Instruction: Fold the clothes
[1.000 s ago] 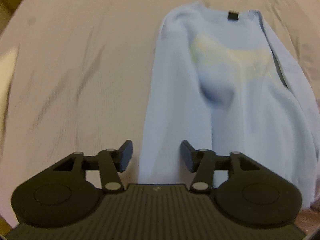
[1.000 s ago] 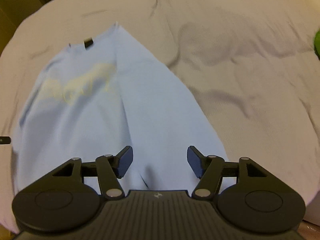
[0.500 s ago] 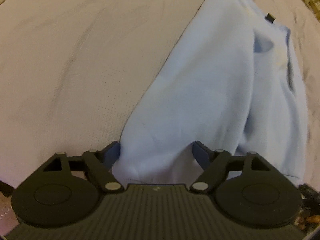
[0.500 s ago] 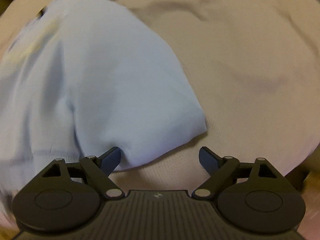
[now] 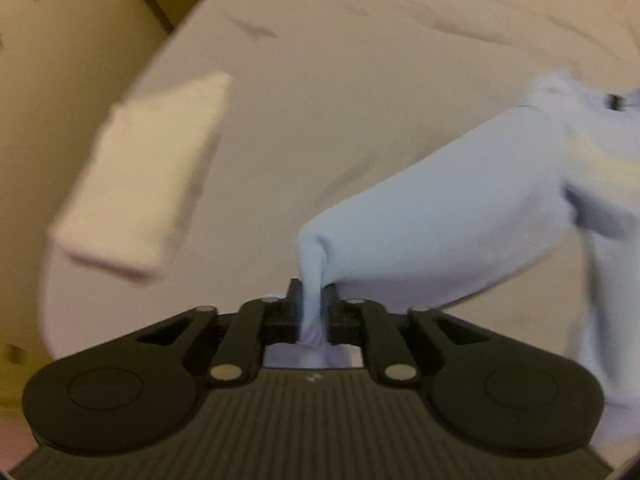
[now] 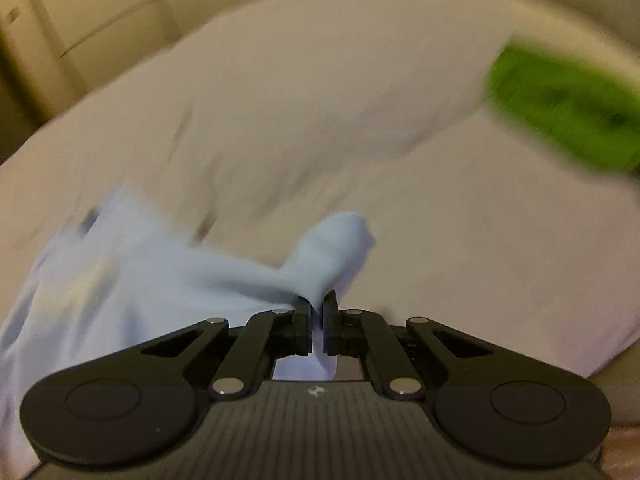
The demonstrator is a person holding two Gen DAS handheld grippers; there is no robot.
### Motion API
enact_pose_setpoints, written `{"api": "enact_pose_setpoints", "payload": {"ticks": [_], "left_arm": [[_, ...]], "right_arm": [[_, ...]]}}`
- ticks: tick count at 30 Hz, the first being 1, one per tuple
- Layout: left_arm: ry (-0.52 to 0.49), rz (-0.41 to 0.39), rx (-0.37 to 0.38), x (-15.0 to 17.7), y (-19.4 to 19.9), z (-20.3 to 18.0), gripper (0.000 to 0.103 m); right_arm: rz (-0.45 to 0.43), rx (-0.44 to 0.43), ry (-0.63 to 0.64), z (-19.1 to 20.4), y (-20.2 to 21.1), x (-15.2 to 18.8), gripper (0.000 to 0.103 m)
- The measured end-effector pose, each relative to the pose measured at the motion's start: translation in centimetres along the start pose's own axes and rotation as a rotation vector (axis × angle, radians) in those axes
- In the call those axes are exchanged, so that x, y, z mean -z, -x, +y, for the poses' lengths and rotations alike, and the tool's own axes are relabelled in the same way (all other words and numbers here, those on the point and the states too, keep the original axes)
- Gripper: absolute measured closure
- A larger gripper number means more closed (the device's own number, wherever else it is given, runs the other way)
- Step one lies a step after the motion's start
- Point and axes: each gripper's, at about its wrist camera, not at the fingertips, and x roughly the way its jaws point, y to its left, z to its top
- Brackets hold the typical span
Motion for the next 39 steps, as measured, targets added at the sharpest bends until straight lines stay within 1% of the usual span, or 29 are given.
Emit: {"api": "enact_pose_setpoints", "payload": {"ticks": [1,3,4,5,6,8,10,12,15,16,17,18,19,20,21,22,23,24,25,26,28,29,32,33,34,35,36,37,39], "left_arm": [[-0.006,0.004,-0.022,-0.7,-0.3,0.1,0.082],[-0.008,0.01,-0.047,-2.1,-0.7,-0.3,0.078],[0.006,0.014,-0.022,-1.8,-0.6,-1.3,0.07],[0.02,0.02,0.005,-1.5,-0.5,-2.2,0.061],[0.044,0.043,0.058,-0.7,-0.5,-2.4,0.059],[0.101,0.102,0.174,1.5,-0.3,-3.5,0.059],[0.165,0.191,0.337,4.3,-0.6,-5.8,0.058],[0.227,0.274,0.468,6.3,-1.5,-7.7,0.054],[0.392,0.373,0.639,9.2,-3.2,-10.1,0.037],[0.463,0.402,0.676,10.0,-4.1,-10.8,0.035],[0.516,0.415,0.691,10.4,-4.9,-11.2,0.035],[0.561,0.428,0.699,10.8,-5.7,-11.6,0.035],[0.594,0.435,0.711,11.1,-6.2,-12.2,0.037],[0.6,0.434,0.723,11.1,-6.7,-12.8,0.046],[0.578,0.44,0.729,10.8,-6.9,-13.5,0.058],[0.538,0.45,0.731,10.3,-6.6,-14.5,0.077],[0.496,0.457,0.732,9.7,-6.3,-15.3,0.085],[0.441,0.438,0.72,8.7,-5.3,-15.6,0.088],[0.389,0.418,0.708,7.7,-4.3,-15.8,0.091],[0.356,0.397,0.711,6.8,-3.3,-15.8,0.092],[0.294,0.324,0.73,4.6,1.0,-14.4,0.093],[0.246,0.28,0.712,3.6,3.2,-13.7,0.093],[0.111,0.224,0.666,2.0,8.9,-12.3,0.088],[0.052,0.241,0.602,2.6,9.3,-12.6,0.088],[-0.007,0.257,0.537,3.2,9.7,-13.0,0.084],[-0.07,0.274,0.463,4.2,9.0,-13.9,0.078],[-0.083,0.309,0.433,5.3,7.8,-14.1,0.078],[-0.097,0.345,0.402,6.3,6.6,-14.4,0.081],[-0.121,0.413,0.345,8.5,4.3,-14.9,0.08]], "right_arm": [[-0.008,0.042,-0.032,-0.8,-0.3,-1.4,0.074],[0.012,0.108,-0.091,-2.4,-1.1,-3.2,0.053],[0.03,0.119,-0.115,-2.9,-1.4,-3.6,0.054],[0.045,0.095,-0.132,-3.0,-1.7,-3.3,0.054],[0.066,0.062,-0.15,-2.9,-1.9,-2.7,0.052],[0.135,-0.035,-0.191,-2.3,-2.6,0.0,0.047],[0.233,-0.143,-0.256,-1.4,-3.5,4.0,0.046],[0.369,-0.249,-0.353,0.0,-4.5,8.9,0.046],[0.557,-0.382,-0.489,2.9,-5.7,16.0,0.045],[0.599,-0.413,-0.521,3.9,-5.9,17.9,0.043],[0.62,-0.432,-0.539,4.8,-6.0,19.2,0.042],[0.635,-0.448,-0.552,5.7,-6.2,20.2,0.036],[0.635,-0.459,-0.557,6.5,-6.4,20.8,0.033],[0.635,-0.471,-0.562,7.3,-6.5,21.4,0.033],[0.632,-0.483,-0.563,8.1,-6.7,21.8,0.031],[0.625,-0.495,-0.543,8.8,-6.7,21.5,0.04],[0.627,-0.501,-0.498,9.6,-6.4,20.7,0.053],[0.628,-0.507,-0.453,10.4,-6.1,20.0,0.081],[0.629,-0.512,-0.407,11.1,-5.8,19.2,0.087],[0.625,-0.509,-0.349,11.9,-5.1,18.2,0.088],[0.6,-0.466,-0.177,13.7,-2.2,15.2,0.09],[0.586,-0.444,-0.091,14.5,-0.7,13.7,0.09],[0.541,-0.374,0.164,17.1,3.7,9.2,0.089],[0.525,-0.35,0.249,17.9,5.2,7.7,0.086],[0.529,-0.328,0.314,18.5,6.3,6.9,0.077],[0.58,-0.311,0.343,18.7,6.3,7.7,0.062],[0.633,-0.288,0.374,18.9,5.7,8.8,0.036],[0.663,-0.251,0.386,18.6,4.9,10.1,0.03],[0.712,-0.174,0.338,16.6,2.9,12.4,0.035]]}}
